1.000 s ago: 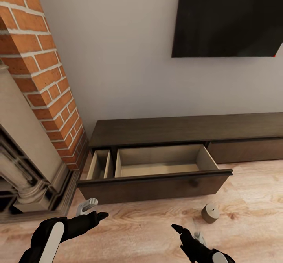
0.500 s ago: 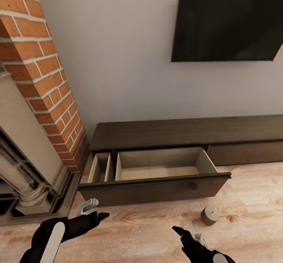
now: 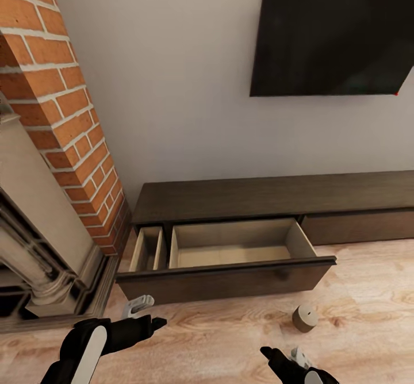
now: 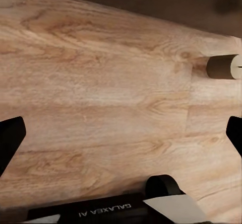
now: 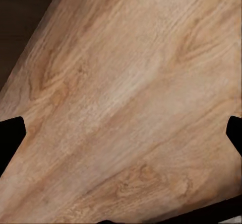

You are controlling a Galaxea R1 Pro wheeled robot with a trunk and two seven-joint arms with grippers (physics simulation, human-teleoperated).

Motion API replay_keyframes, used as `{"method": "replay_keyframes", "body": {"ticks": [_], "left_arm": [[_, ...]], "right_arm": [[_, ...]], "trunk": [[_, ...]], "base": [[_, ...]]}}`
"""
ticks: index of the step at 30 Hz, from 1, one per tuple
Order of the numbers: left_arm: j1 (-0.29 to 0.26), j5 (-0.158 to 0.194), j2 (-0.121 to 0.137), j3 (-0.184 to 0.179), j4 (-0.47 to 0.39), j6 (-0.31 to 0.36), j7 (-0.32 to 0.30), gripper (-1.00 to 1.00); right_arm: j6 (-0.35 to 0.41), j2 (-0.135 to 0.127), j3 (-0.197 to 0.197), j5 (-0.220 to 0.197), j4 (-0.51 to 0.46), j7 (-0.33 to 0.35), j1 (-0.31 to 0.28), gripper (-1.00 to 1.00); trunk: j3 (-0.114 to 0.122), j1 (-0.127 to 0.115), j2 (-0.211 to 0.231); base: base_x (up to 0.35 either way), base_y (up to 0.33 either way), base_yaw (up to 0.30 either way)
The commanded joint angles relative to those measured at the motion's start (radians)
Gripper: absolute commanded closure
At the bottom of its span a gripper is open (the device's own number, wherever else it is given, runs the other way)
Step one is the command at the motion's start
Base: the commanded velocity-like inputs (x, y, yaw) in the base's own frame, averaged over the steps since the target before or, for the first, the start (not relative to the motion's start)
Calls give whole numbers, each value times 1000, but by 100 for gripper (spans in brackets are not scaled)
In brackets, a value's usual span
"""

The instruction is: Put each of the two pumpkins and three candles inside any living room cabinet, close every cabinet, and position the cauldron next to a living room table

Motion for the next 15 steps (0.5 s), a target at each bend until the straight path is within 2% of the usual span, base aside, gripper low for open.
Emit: {"method": "replay_keyframes", "body": {"ticks": [1, 7, 12, 13, 15], "left_arm": [[-1, -9, 0, -1, 2, 4, 11, -100], [-1, -20, 1, -4, 10, 2, 78, -100], [-1, -22, 0, -6, 18, -2, 95, -100], [-1, -25, 0, -5, 43, -5, 109, -100], [-1, -26, -1, -5, 53, -6, 123, -100]], "right_arm": [[0, 1, -2, -5, -3, -25, 0, -100], [-6, -1, -10, 1, 3, -65, 0, -100], [-14, -7, -14, 1, 4, -70, 0, -100], [-42, -10, -10, 4, 4, -71, 0, -100], [-48, -13, -11, 3, 6, -71, 0, -100]], "trunk": [[2, -4, 7], [21, -27, 49], [37, -46, 84], [40, -50, 91], [46, -58, 105]], "base": [[0, 0, 0], [0, 0, 0], [0, 0, -8], [0, 0, -2], [0, 0, -1]]}}
